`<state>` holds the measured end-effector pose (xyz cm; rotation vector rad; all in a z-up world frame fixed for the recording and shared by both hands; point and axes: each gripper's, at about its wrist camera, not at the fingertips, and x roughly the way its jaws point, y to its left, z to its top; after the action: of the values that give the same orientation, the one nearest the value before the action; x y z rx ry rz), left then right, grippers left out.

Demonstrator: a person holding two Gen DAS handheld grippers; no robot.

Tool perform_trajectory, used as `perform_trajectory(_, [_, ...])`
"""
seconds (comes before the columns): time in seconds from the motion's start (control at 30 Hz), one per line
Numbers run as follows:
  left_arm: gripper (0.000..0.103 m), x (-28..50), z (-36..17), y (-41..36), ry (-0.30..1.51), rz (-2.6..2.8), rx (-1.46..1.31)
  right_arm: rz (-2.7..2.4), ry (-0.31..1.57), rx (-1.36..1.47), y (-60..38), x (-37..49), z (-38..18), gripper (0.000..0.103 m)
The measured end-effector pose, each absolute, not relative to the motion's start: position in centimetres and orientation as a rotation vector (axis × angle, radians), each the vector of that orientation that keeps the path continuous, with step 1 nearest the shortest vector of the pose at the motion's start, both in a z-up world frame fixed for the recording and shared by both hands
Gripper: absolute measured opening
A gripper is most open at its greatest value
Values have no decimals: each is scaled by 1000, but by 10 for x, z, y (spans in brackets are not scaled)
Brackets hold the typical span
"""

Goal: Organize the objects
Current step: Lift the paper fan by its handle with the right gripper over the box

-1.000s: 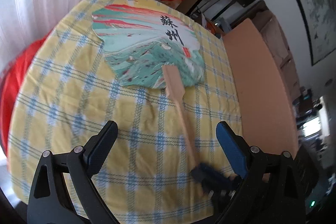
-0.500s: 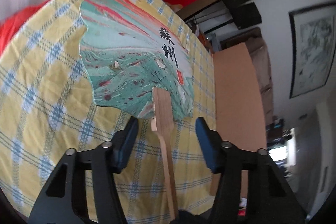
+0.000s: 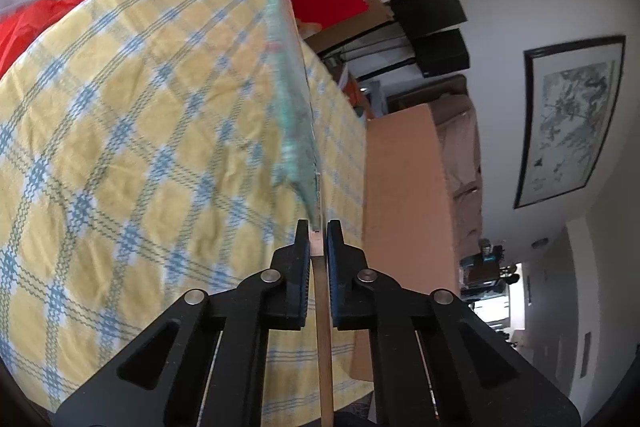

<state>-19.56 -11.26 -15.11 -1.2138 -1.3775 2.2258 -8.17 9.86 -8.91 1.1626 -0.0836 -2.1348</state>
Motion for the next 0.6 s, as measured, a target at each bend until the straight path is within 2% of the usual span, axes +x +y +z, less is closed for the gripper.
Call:
perform_trajectory(0.27, [5, -204, -111, -101, -1333, 2218, -1133, -2197, -77, 1071, 115, -77, -57, 8])
perform_trajectory(0.6, [6, -226, -63, -55, -1170, 2221, -1089, -2282, -119, 1007, 159, -85, -22, 8])
